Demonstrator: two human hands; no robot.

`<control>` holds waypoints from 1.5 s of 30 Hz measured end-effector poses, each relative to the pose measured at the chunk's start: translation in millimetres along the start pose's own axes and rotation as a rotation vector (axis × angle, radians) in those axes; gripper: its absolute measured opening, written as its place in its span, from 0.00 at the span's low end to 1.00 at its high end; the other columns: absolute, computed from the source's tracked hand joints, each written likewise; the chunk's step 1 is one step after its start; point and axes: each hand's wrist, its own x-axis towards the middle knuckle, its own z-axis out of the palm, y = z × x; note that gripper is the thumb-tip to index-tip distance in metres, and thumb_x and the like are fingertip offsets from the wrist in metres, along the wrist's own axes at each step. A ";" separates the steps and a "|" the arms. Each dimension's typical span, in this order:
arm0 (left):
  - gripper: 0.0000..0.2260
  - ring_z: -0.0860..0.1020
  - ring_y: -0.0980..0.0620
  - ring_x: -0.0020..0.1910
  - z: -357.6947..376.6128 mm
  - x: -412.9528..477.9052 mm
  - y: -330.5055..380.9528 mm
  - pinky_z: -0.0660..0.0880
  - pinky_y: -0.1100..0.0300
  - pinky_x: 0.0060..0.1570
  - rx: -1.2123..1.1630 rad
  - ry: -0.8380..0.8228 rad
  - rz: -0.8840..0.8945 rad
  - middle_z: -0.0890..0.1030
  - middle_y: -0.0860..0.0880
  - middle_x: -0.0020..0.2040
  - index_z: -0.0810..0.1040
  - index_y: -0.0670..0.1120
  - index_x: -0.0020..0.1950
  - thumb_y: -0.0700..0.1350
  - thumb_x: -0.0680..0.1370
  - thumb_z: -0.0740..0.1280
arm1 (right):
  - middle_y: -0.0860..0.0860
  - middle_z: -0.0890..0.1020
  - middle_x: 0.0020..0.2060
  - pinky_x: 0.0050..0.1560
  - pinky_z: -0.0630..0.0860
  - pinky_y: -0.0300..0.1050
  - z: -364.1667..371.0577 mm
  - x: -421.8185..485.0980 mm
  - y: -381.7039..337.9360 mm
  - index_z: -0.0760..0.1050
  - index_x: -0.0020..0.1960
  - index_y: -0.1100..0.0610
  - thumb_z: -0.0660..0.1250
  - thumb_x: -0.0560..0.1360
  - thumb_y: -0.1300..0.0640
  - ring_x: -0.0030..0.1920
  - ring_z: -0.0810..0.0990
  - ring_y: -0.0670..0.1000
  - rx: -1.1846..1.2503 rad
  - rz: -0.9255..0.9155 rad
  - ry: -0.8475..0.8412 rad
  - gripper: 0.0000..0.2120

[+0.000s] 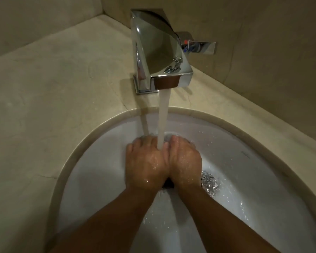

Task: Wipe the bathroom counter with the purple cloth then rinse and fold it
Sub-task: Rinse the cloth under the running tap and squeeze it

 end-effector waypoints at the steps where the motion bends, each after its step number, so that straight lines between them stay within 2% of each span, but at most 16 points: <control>1: 0.20 0.78 0.45 0.43 -0.3 -0.6 -1.2 0.71 0.51 0.46 -0.002 -0.002 0.004 0.81 0.45 0.41 0.82 0.44 0.46 0.54 0.83 0.55 | 0.53 0.81 0.33 0.38 0.78 0.47 -2.1 -0.8 -1.0 0.78 0.41 0.58 0.52 0.78 0.52 0.33 0.80 0.56 0.012 0.006 -0.040 0.19; 3: 0.18 0.78 0.43 0.45 -1.8 -1.2 -2.2 0.71 0.50 0.47 -0.026 0.013 -0.001 0.80 0.44 0.43 0.81 0.43 0.48 0.53 0.82 0.57 | 0.54 0.81 0.35 0.43 0.76 0.48 -3.8 -1.9 -4.3 0.79 0.43 0.59 0.49 0.80 0.52 0.36 0.79 0.55 0.146 -0.007 -0.074 0.22; 7: 0.18 0.74 0.43 0.47 -27.6 1.1 2.8 0.70 0.46 0.51 -0.158 0.173 -0.063 0.76 0.44 0.44 0.76 0.44 0.42 0.54 0.80 0.55 | 0.42 0.71 0.37 0.45 0.67 0.46 -18.6 -8.6 -21.6 0.73 0.41 0.56 0.54 0.82 0.56 0.39 0.65 0.45 0.268 -0.135 0.167 0.15; 10: 0.18 0.72 0.43 0.48 -34.3 0.3 -4.1 0.69 0.46 0.52 -0.252 0.245 -0.008 0.75 0.43 0.46 0.75 0.43 0.40 0.54 0.80 0.55 | 0.43 0.70 0.40 0.48 0.69 0.39 -18.2 -12.6 -31.0 0.72 0.39 0.54 0.54 0.81 0.51 0.42 0.73 0.47 0.453 -0.066 0.279 0.15; 12: 0.18 0.73 0.43 0.47 -26.8 -4.9 -11.4 0.70 0.46 0.49 -0.233 0.233 0.015 0.76 0.43 0.47 0.76 0.42 0.40 0.53 0.80 0.57 | 0.45 0.73 0.42 0.46 0.68 0.31 -7.3 -21.4 -28.5 0.72 0.40 0.51 0.53 0.80 0.46 0.42 0.74 0.41 0.520 0.074 0.252 0.16; 15: 0.13 0.74 0.44 0.44 -15.4 -11.6 -12.9 0.70 0.48 0.47 -0.217 0.199 0.008 0.75 0.45 0.43 0.74 0.43 0.41 0.51 0.78 0.60 | 0.47 0.77 0.39 0.44 0.69 0.41 8.0 -32.6 -12.8 0.69 0.42 0.49 0.55 0.80 0.46 0.41 0.75 0.44 0.419 0.180 0.209 0.12; 17: 0.12 0.74 0.46 0.44 -10.5 -13.1 -14.0 0.70 0.50 0.49 -0.231 0.185 0.006 0.76 0.46 0.43 0.74 0.44 0.44 0.52 0.78 0.59 | 0.47 0.82 0.45 0.48 0.73 0.48 13.5 -34.9 -2.4 0.73 0.51 0.46 0.56 0.79 0.48 0.47 0.78 0.50 0.322 0.166 0.193 0.08; 20: 0.14 0.77 0.45 0.49 -4.6 -18.2 -18.4 0.70 0.51 0.55 -0.042 0.118 0.091 0.80 0.47 0.47 0.78 0.46 0.51 0.50 0.81 0.55 | 0.46 0.83 0.54 0.58 0.69 0.45 17.3 -35.9 1.9 0.79 0.60 0.48 0.55 0.78 0.48 0.55 0.76 0.50 0.122 0.067 0.136 0.17; 23: 0.18 0.77 0.41 0.44 0.5 -16.7 -17.9 0.70 0.46 0.49 0.166 0.065 0.196 0.79 0.44 0.40 0.80 0.44 0.46 0.48 0.83 0.53 | 0.47 0.82 0.46 0.50 0.66 0.46 19.2 -35.4 7.3 0.79 0.50 0.47 0.57 0.79 0.47 0.49 0.76 0.52 -0.029 0.079 0.081 0.12; 26: 0.19 0.76 0.39 0.43 0.7 -15.7 -15.2 0.69 0.47 0.45 0.207 0.062 0.148 0.80 0.42 0.39 0.80 0.43 0.42 0.46 0.83 0.52 | 0.48 0.80 0.42 0.48 0.72 0.49 16.5 -32.1 8.1 0.73 0.48 0.47 0.57 0.78 0.47 0.44 0.78 0.53 -0.051 0.049 0.058 0.08; 32: 0.17 0.75 0.42 0.42 0.4 -8.6 -3.6 0.68 0.50 0.44 0.083 0.078 -0.055 0.80 0.42 0.41 0.79 0.42 0.44 0.51 0.79 0.57 | 0.54 0.82 0.33 0.42 0.78 0.52 6.3 -15.2 2.9 0.81 0.39 0.59 0.53 0.78 0.50 0.35 0.81 0.58 0.017 -0.070 0.136 0.21; 34: 0.18 0.75 0.44 0.42 1.7 -7.6 1.1 0.67 0.50 0.45 0.034 0.062 -0.083 0.79 0.45 0.40 0.81 0.43 0.45 0.53 0.79 0.55 | 0.51 0.81 0.31 0.36 0.76 0.45 6.8 -13.1 9.8 0.79 0.38 0.56 0.57 0.77 0.52 0.31 0.79 0.55 -0.095 -0.114 0.136 0.16; 37: 0.22 0.77 0.45 0.45 0.5 -5.1 5.1 0.69 0.51 0.48 -0.044 0.023 -0.122 0.80 0.47 0.42 0.82 0.46 0.47 0.55 0.79 0.52 | 0.49 0.79 0.28 0.33 0.63 0.37 7.8 -6.3 16.6 0.77 0.36 0.53 0.60 0.76 0.51 0.26 0.76 0.51 -0.149 -0.078 0.094 0.13; 41: 0.17 0.78 0.44 0.35 -2.5 -2.3 13.4 0.75 0.53 0.40 -0.139 0.120 -0.121 0.79 0.46 0.33 0.80 0.43 0.38 0.51 0.78 0.58 | 0.51 0.79 0.30 0.33 0.63 0.42 4.5 -4.5 23.0 0.74 0.36 0.51 0.57 0.79 0.44 0.31 0.78 0.55 -0.097 0.019 -0.004 0.17; 43: 0.19 0.78 0.44 0.36 0.9 -3.1 12.9 0.74 0.53 0.43 -0.153 0.070 -0.091 0.80 0.46 0.34 0.81 0.44 0.39 0.51 0.79 0.56 | 0.52 0.82 0.33 0.35 0.64 0.44 3.8 -2.6 26.7 0.78 0.40 0.51 0.56 0.81 0.44 0.35 0.80 0.56 -0.071 0.088 -0.048 0.19; 45: 0.18 0.78 0.45 0.38 2.8 -5.3 9.1 0.71 0.54 0.47 -0.161 0.065 -0.072 0.81 0.46 0.36 0.81 0.45 0.41 0.51 0.80 0.56 | 0.53 0.83 0.36 0.35 0.65 0.44 1.9 -3.0 25.6 0.80 0.45 0.52 0.51 0.81 0.43 0.36 0.81 0.57 -0.092 0.031 -0.056 0.22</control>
